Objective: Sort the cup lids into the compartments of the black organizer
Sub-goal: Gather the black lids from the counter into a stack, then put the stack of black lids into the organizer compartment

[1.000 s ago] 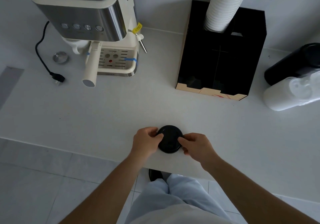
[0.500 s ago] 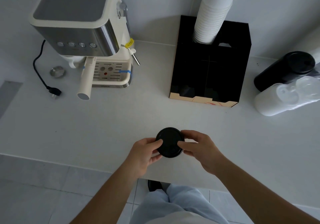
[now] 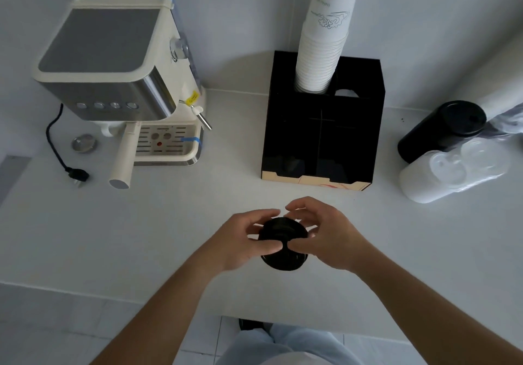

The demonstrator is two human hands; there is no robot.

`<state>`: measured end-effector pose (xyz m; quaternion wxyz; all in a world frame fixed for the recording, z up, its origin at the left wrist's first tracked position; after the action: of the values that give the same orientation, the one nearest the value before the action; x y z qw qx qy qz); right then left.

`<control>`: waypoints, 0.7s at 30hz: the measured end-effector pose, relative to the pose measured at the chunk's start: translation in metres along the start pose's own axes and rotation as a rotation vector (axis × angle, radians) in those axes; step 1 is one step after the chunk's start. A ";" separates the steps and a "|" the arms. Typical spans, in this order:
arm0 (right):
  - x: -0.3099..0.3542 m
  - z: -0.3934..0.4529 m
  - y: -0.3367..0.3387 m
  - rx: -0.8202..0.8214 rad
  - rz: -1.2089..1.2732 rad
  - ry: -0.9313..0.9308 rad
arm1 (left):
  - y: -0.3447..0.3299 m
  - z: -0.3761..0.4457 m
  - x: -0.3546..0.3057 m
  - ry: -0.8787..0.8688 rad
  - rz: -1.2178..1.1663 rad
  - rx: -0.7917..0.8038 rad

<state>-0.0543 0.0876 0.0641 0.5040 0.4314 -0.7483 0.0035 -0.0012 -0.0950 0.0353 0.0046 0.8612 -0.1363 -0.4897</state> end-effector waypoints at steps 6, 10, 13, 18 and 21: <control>-0.008 0.007 0.023 -0.033 0.132 -0.002 | -0.001 0.011 -0.009 -0.041 -0.141 -0.062; -0.027 0.007 0.033 -0.038 0.253 -0.031 | -0.008 0.016 -0.012 -0.062 -0.315 -0.167; -0.035 0.007 0.039 -0.093 0.307 0.014 | -0.014 0.021 -0.014 -0.081 -0.329 -0.175; -0.039 0.015 0.051 -0.124 0.326 0.084 | -0.015 0.031 -0.023 -0.110 -0.335 -0.202; -0.038 0.019 0.056 -0.138 0.333 0.128 | -0.014 0.036 -0.025 -0.130 -0.340 -0.224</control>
<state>-0.1011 0.1387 0.0502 0.5714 0.2651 -0.7741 0.0628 -0.0402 -0.0707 0.0352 0.0089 0.8325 0.0663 -0.5500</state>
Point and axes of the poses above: each hand's wrist, its own z-axis towards the middle knuckle, its own y-axis out of the back of the hand, x = y × z, the point moved 2 cm from there along z, towards the middle knuckle, and after that the axes turned 1 degree about -y, right-handed, at the moved point
